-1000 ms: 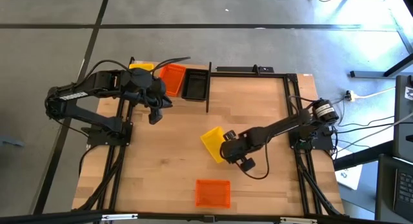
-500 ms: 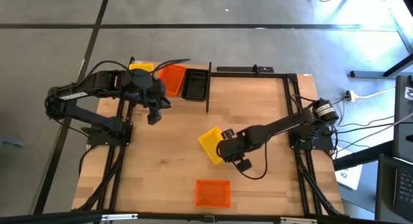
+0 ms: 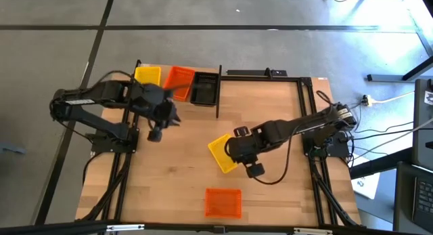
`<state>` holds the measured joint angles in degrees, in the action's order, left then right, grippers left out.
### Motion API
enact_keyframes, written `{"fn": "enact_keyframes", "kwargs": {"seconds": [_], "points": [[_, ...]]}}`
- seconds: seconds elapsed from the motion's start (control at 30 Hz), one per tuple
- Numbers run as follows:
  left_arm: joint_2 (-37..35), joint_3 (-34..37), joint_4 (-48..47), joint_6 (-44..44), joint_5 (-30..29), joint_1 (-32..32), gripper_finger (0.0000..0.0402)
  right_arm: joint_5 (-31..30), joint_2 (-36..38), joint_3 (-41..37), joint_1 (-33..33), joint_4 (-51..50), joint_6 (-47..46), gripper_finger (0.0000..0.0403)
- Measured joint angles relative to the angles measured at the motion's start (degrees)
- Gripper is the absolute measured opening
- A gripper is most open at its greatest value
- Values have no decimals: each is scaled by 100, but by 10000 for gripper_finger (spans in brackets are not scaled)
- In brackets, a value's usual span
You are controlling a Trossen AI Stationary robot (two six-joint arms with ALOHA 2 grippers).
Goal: Stack baskets on shelf by color
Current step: Stack the yellow basket on top of the yellow basket on the shelf
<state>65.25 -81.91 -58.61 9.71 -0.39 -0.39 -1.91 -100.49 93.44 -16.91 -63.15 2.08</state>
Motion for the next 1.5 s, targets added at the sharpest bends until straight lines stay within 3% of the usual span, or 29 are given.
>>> {"fn": "enact_keyframes", "kwargs": {"seconds": [0.2, 0.43, 0.8, 1.07, 1.5], "points": [[525, 2, 199, 578, 11, -544, 55, -26, 330, 454, 0, -429, -252, 92], [1408, 1, 452, 1049, 8, -919, 55, -151, 1206, 554, -20, -583, -952, 92], [2670, 7, 1026, 2414, 7, -933, 55, -153, 2498, 556, -170, -504, -1234, 92], [3466, 7, 1710, 2882, 329, -819, 55, -155, 2891, 556, -173, -595, -1205, 92], [4301, 9, 2062, 3113, 248, -817, 55, -156, 3001, 554, -173, -795, -1014, 92]]}}
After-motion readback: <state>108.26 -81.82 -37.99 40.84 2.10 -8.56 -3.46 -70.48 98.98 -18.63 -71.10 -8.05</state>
